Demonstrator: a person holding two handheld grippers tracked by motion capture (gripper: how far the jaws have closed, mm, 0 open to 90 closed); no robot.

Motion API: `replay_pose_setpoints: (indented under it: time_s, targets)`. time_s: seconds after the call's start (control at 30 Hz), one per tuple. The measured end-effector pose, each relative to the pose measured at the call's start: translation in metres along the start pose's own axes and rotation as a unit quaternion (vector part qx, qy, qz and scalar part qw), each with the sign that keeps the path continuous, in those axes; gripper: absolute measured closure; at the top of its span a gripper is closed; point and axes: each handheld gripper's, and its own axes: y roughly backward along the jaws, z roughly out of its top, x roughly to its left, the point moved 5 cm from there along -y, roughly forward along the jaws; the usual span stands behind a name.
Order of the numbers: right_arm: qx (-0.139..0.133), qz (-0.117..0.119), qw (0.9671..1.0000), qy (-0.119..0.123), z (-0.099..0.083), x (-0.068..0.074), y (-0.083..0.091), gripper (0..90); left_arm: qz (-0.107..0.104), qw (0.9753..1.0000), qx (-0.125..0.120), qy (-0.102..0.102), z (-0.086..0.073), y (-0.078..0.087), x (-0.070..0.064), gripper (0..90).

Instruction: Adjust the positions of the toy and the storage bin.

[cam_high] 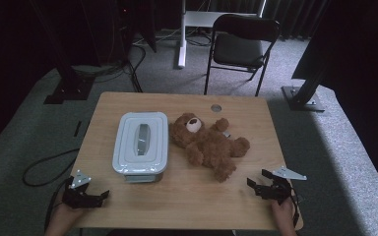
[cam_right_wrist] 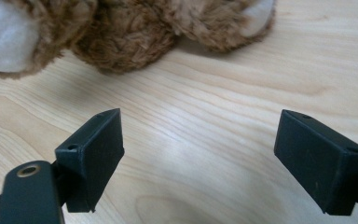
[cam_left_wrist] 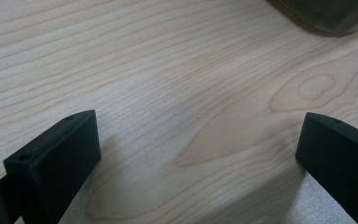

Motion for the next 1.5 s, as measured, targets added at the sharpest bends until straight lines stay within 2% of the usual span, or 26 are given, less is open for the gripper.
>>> replay_pose_setpoints:
  time_s: [0.1, 0.13, 0.2, 0.23, 0.3, 0.33, 0.4, 0.47, 0.5, 0.57, 0.6, 0.63, 0.73, 0.8, 0.83, 0.87, 0.93, 0.97, 1.2, 1.33, 1.5]
  targets:
    - [-0.013, -0.007, 0.9999, -0.003, 0.002, -0.002, 0.005, 14.9, 0.001, 1.0, -0.001, 0.002, 0.0, 0.0, 0.0, 0.6]
    - [-0.01, -0.001, 0.9999, -0.002, 0.002, -0.001, 0.007, 14.8, 0.003, 1.0, -0.003, 0.005, 0.0, 0.001, 0.0, 0.9]
    - [-0.002, -0.006, 1.0, 0.003, 0.001, -0.002, 0.007, 14.7, 0.003, 1.0, -0.003, 0.005, 0.0, 0.001, 0.001, 1.2]
    - [0.005, -0.031, 0.9994, 0.015, -0.003, -0.003, 0.008, 14.7, 0.003, 1.0, -0.003, 0.005, 0.0, 0.001, 0.0, 1.2]
    - [0.009, -0.032, 0.9994, 0.012, -0.003, -0.003, 0.009, 14.7, 0.003, 1.0, -0.003, 0.005, 0.0, 0.001, 0.0, 1.2]
    - [0.01, -0.02, 0.9997, 0.009, -0.002, -0.001, 0.01, 14.7, 0.003, 1.0, -0.003, 0.005, 0.0, 0.001, 0.0, 1.2]
    - [0.01, -0.013, 0.9998, 0.012, 0.0, 0.001, 0.013, 14.5, 0.003, 1.0, -0.003, 0.005, 0.0, 0.001, 0.0, 1.2]
    - [0.007, 0.002, 1.0, 0.003, 0.003, 0.002, 0.017, 12.6, 0.003, 1.0, -0.003, 0.005, 0.0, 0.001, 0.0, 1.3]
    - [0.004, 0.005, 1.0, -0.001, 0.006, 0.003, 0.019, 12.6, 0.003, 1.0, -0.003, 0.005, 0.0, 0.001, 0.0, 1.2]
    - [-0.002, -0.005, 1.0, -0.001, 0.013, 0.005, 0.025, 12.3, 0.004, 1.0, -0.003, 0.006, 0.0, 0.001, 0.001, 1.2]
    - [0.001, 0.013, 0.9999, -0.008, 0.016, 0.006, 0.027, 12.2, 0.004, 1.0, -0.003, 0.006, 0.0, 0.001, 0.001, 1.2]
    - [0.004, 0.02, 0.9997, -0.011, 0.018, 0.007, 0.028, 12.2, 0.004, 1.0, -0.003, 0.006, -0.001, 0.001, 0.001, 1.2]
    - [0.013, 0.015, 0.9998, -0.002, 0.025, 0.009, 0.03, 12.1, 0.005, 1.0, -0.003, 0.007, -0.001, 0.001, 0.001, 1.3]
    - [0.012, 0.021, 0.9997, 0.001, 0.029, 0.012, 0.032, 11.4, 0.006, 0.9999, -0.003, 0.008, -0.001, 0.001, 0.001, 1.3]
    - [0.011, 0.014, 0.9998, 0.002, 0.031, 0.013, 0.032, 11.5, 0.007, 0.9999, -0.002, 0.008, -0.001, 0.001, 0.001, 1.2]
    - [0.015, 0.019, 0.9997, 0.004, 0.033, 0.015, 0.032, 11.5, 0.007, 0.9999, -0.002, 0.009, -0.001, 0.001, 0.001, 1.3]
    - [0.012, 0.009, 0.9996, 0.023, 0.037, 0.019, 0.032, 12.7, 0.007, 0.9999, -0.002, 0.008, -0.001, 0.001, 0.001, 1.3]
    - [0.008, 0.011, 0.9995, 0.029, 0.04, 0.021, 0.033, 12.7, 0.006, 0.9999, -0.002, 0.008, -0.001, 0.001, 0.001, 1.3]
    - [0.014, 0.068, 0.9971, 0.032, 0.063, 0.034, 0.024, 12.2, 0.006, 0.9999, -0.001, 0.008, -0.001, 0.001, 0.001, 1.3]
    - [0.013, 0.077, 0.996, 0.044, 0.076, 0.039, 0.017, 12.2, 0.007, 0.9999, -0.001, 0.009, -0.001, 0.001, 0.001, 1.3]
    - [0.019, 0.087, 0.9941, 0.062, 0.098, 0.045, -0.003, 12.2, 0.007, 0.9999, -0.002, 0.01, -0.001, 0.001, 0.001, 1.3]
